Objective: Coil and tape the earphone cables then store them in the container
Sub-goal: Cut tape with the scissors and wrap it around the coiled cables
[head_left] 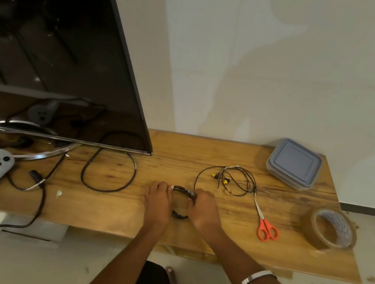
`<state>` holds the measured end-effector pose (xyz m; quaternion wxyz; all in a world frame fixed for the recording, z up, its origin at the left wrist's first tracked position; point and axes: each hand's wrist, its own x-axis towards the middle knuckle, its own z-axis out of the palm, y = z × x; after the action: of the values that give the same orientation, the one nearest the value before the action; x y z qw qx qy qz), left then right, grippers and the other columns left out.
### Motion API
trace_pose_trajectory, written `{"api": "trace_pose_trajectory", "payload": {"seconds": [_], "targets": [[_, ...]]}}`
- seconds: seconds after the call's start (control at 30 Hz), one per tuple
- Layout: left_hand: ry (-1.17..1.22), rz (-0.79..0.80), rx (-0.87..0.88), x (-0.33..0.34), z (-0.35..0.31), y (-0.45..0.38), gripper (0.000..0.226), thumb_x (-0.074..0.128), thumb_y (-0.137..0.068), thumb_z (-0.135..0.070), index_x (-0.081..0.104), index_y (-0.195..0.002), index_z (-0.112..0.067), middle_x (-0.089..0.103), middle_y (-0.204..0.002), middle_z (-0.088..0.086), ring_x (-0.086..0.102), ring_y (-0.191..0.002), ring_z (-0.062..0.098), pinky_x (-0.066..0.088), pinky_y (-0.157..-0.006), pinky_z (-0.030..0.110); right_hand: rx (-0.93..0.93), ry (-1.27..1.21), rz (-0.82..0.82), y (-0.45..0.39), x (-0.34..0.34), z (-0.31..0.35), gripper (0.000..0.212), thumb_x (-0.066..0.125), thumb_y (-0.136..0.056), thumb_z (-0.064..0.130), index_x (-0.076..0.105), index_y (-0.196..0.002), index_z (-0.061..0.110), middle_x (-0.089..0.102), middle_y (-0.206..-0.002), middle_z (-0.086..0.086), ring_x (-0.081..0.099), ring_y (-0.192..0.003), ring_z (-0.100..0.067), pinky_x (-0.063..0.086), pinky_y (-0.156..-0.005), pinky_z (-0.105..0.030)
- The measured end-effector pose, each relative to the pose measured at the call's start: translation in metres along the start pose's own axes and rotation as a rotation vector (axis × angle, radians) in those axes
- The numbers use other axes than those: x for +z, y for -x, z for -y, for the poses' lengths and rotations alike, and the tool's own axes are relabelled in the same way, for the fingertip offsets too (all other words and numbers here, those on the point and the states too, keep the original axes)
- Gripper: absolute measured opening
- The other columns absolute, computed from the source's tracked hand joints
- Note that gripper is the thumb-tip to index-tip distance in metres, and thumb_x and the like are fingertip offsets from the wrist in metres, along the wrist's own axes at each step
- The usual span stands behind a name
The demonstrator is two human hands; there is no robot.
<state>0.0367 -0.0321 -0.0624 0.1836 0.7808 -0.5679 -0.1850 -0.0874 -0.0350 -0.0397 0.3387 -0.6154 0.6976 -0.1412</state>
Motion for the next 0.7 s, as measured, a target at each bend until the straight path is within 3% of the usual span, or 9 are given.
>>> {"api": "trace_pose_trajectory", "payload": {"seconds": [0.2,0.33,0.47,0.6,0.7], "targets": [[-0.058,-0.069,0.019,-0.006,0.001,0.000,0.021,0.040,-0.101,-0.031,0.057,-0.106,-0.022,0.050,-0.115,0.003,0.043,-0.109,0.022,0.032,-0.089,0.038,-0.071,0.057,-0.026,0.003,-0.001,0.000,0.034,0.057,-0.090,0.023,0.051,-0.123,0.015,0.051,-0.120,-0.006,0.056,-0.107,-0.025,0.050,-0.084,-0.036],[-0.025,-0.113,0.026,-0.009,-0.015,-0.008,0.022,0.041,-0.099,-0.034,0.058,-0.106,-0.022,0.047,-0.116,0.002,0.042,-0.112,0.023,0.030,-0.091,0.040,-0.115,0.023,-0.098,-0.001,-0.016,-0.009,0.029,0.050,-0.095,0.036,0.056,-0.115,0.016,0.051,-0.115,-0.002,0.058,-0.098,-0.022,0.050,-0.078,-0.034],[0.013,-0.151,0.080,-0.006,-0.042,-0.016,0.017,0.045,-0.095,-0.025,0.058,-0.106,-0.022,0.047,-0.117,0.000,0.042,-0.112,0.020,0.031,-0.094,0.038,-0.119,-0.021,-0.204,-0.013,-0.042,-0.028,0.020,0.045,-0.096,0.028,0.060,-0.102,0.018,0.059,-0.101,-0.001,0.059,-0.085,-0.018,0.051,-0.071,-0.035],[0.080,0.004,0.245,0.009,-0.070,-0.022,0.023,0.050,-0.092,-0.014,0.058,-0.113,-0.014,0.050,-0.119,0.002,0.046,-0.117,0.022,0.039,-0.099,0.034,-0.060,0.077,-0.335,-0.027,-0.075,-0.055,0.022,0.052,-0.088,0.012,0.060,-0.108,0.013,0.052,-0.111,-0.006,0.053,-0.103,-0.026,0.047,-0.089,-0.039],[-0.009,0.122,0.228,0.021,-0.087,-0.022,0.030,0.053,-0.092,-0.022,0.056,-0.121,-0.013,0.048,-0.125,0.004,0.041,-0.121,0.024,0.036,-0.101,0.035,0.047,0.192,-0.340,-0.036,-0.094,-0.073,0.034,0.057,-0.084,0.010,0.055,-0.119,0.013,0.045,-0.120,-0.010,0.042,-0.113,-0.030,0.039,-0.098,-0.042]]}}
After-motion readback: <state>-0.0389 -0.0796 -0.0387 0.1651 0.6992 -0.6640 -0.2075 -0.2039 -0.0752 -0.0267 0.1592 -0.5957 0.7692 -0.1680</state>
